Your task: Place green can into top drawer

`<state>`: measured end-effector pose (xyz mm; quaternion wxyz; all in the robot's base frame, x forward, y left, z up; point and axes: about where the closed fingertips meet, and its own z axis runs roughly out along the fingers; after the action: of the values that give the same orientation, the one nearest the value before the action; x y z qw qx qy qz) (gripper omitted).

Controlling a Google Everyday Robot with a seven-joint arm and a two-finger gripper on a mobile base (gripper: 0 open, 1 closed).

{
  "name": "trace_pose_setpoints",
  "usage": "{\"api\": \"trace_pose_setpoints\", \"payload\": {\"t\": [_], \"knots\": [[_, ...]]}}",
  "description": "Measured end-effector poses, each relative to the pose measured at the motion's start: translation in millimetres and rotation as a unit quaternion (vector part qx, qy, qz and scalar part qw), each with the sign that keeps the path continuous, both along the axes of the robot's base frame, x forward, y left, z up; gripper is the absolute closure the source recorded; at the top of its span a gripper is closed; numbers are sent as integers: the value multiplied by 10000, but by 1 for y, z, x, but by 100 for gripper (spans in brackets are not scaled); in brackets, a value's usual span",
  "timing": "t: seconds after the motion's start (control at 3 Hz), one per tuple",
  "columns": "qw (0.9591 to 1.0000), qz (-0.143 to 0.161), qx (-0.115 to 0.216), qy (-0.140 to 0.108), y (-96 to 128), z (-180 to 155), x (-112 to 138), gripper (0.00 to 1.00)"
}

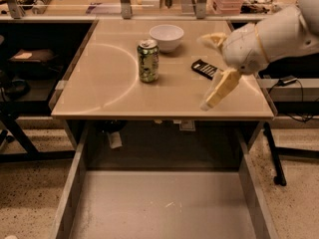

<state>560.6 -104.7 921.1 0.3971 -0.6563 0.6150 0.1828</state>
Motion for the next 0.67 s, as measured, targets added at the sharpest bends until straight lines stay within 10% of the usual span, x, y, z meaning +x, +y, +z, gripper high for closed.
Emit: {"api": "trace_pose_setpoints", "payload": {"t": [0.67], "knots": [[9924,-24,1206,-229,64,-20,51,0]]}}
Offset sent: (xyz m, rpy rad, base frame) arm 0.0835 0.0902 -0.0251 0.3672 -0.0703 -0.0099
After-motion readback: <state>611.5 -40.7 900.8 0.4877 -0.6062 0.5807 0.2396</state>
